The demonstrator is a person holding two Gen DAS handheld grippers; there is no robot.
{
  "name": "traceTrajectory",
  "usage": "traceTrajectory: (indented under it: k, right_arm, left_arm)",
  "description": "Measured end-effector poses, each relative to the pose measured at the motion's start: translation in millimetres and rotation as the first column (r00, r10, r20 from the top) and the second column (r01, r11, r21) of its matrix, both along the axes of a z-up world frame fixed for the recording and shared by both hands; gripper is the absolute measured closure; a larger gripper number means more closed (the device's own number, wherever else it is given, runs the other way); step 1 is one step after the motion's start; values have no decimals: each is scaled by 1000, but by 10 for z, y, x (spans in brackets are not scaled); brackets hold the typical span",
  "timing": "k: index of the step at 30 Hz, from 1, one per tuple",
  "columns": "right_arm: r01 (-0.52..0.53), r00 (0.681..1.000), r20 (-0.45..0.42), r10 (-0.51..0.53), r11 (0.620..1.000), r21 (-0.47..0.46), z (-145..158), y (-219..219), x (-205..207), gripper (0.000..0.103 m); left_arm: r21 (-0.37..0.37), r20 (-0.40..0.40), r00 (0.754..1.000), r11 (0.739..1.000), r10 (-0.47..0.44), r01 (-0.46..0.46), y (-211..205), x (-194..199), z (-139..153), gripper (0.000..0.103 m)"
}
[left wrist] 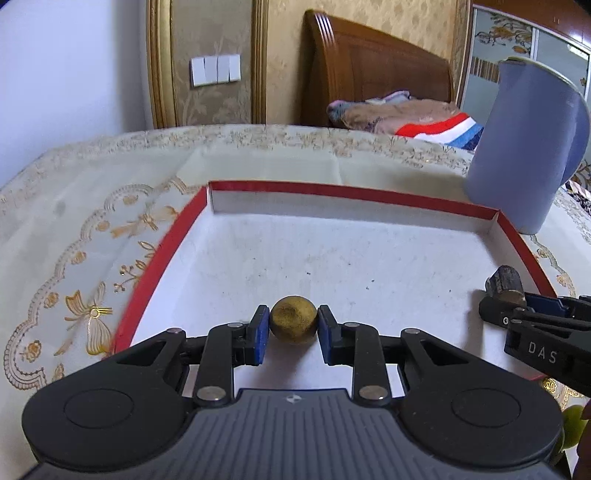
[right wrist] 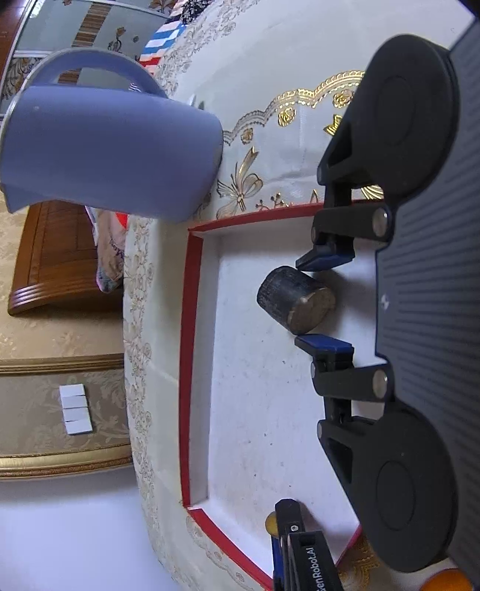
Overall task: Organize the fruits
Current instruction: 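Carry the lime and eggplant piece into the red tray with both grippers, then open both grippers to release the lime and eggplant piece, then withdraw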
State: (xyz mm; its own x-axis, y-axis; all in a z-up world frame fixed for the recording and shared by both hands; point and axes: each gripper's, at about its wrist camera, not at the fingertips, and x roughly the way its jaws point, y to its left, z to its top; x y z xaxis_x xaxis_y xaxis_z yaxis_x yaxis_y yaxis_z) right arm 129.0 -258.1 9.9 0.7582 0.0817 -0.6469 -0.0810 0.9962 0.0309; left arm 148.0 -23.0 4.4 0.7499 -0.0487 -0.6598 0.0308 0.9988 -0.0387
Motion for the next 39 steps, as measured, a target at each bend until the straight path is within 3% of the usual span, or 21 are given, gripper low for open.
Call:
traceTrajectory:
  k: [3, 6, 12, 14, 15, 17, 19, 23, 26, 33, 35, 39]
  right_arm:
    - [3, 1000, 18, -3, 1000, 0, 26, -3, -20, 51]
    - [13, 998, 58, -12, 1000, -7, 69, -14, -72, 28]
    - [18, 993, 115, -17, 1000, -7, 94, -17, -238, 22]
    - [14, 992, 123, -15, 1000, 7, 82, -23, -282, 19]
    - [14, 992, 127, -15, 1000, 9, 77, -20, -303, 18]
    - [15, 990, 143, -15, 1000, 6, 86, -18, -351, 17]
    - [31, 986, 161, -31, 1000, 7, 101, -32, -409, 5]
    - [55, 982, 178, -63, 997, 48, 133, -112, -543, 5]
    - [58, 981, 180, -73, 994, 88, 127, -176, -681, 5]
    - [56, 967, 243, -80, 993, 106, 138, -235, -1162, 4]
    - [46, 961, 265, -76, 992, 117, 145, -242, -1293, 1]
    - [13, 961, 273, -42, 994, 107, 43, -219, -1557, 0]
  left_arm:
    - [12, 7, 1000, 1000, 4, -4, 8, -8, 9, 76]
    - [8, 18, 1000, 1000, 3, -3, 6, -40, 18, 76]
    - [-12, 150, 988, 999, 38, -37, 81, -268, 130, 70]
    - [-45, 171, 984, 998, 53, -46, 140, -362, 152, 47]
    - [-51, 189, 980, 997, 58, -49, 163, -422, 154, 43]
    - [-23, 235, 969, 997, 71, -68, 177, -553, 172, 43]
    - [-28, 260, 962, 997, 80, -76, 210, -665, 199, 43]
    - [-79, 254, 964, 995, 80, -62, 300, -821, 200, 43]
    - [-44, 285, 955, 996, 82, -72, 310, -975, 196, 43]
    - [-41, 346, 936, 997, 72, -62, 430, -1440, 147, 41]
    - [-53, 351, 934, 997, 72, -57, 462, -1515, 142, 36]
    - [-41, 344, 937, 998, 57, -45, 466, -1636, 130, 36]
